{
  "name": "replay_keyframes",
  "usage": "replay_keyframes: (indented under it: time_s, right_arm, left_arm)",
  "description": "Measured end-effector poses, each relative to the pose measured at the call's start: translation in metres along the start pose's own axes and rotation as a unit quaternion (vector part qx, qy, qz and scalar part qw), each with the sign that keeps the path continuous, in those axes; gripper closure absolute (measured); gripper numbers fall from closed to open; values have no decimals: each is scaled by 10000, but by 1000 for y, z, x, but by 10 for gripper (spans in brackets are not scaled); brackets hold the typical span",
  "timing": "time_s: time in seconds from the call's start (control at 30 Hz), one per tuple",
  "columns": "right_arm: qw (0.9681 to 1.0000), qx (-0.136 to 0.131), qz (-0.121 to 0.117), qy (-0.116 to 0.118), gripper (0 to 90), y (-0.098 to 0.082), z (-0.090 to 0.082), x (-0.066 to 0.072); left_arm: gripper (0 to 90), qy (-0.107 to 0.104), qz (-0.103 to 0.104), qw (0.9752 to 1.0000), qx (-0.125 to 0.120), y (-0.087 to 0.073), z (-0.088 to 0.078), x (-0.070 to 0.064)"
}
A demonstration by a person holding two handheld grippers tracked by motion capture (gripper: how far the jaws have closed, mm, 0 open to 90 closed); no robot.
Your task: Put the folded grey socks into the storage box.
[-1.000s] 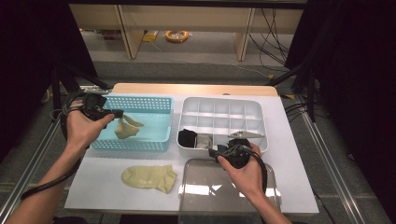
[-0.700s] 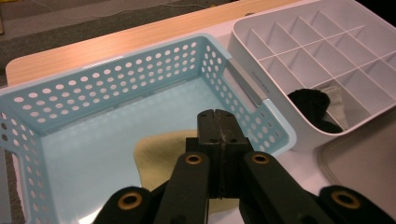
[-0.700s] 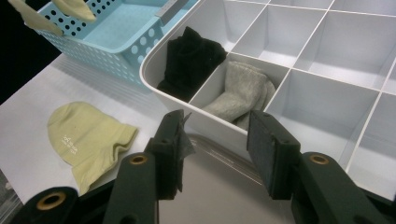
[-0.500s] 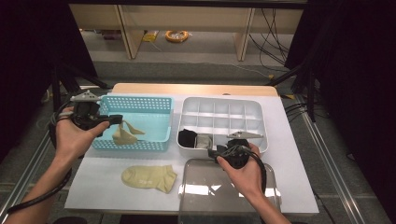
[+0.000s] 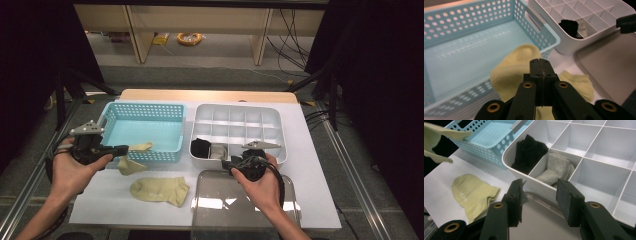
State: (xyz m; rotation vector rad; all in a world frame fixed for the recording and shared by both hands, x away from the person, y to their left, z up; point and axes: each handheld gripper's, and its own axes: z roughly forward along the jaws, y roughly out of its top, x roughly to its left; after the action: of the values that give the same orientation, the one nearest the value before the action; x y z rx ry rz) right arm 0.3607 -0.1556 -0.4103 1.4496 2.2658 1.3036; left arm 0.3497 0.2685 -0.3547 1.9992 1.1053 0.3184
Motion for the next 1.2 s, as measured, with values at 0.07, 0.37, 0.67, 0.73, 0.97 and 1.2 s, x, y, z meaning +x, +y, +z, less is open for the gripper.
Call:
replay_keyframes:
  time_s: [0.07, 0.37, 0.67, 0.73, 0.97, 1.2]
  right_arm:
    - [9999, -12, -102, 23, 576, 0, 1, 0]
    - [9998, 9, -168, -46, 576, 0, 1, 1]
    - [9999, 9, -135, -22, 576, -1, 4, 1]
    - [9998, 30, -153, -98, 576, -1, 3, 1]
    - [10000, 16, -51, 25, 574, -2, 2, 1]
    - [10000, 49, -57, -9, 572, -1, 4, 1]
  left_arm:
    - [900, 8, 60, 9999, 120, -8, 2, -4]
    - [900, -207, -77, 9956, 909, -43, 46, -8]
    - [900, -312, 10, 9935, 1090, -52, 67, -14]
    - [900, -307, 68, 9935, 1090, -51, 69, -17]
    - [893, -408, 129, 9918, 1205, -53, 68, -22]
    - [684, -397, -245, 9965, 697, -48, 49, -11]
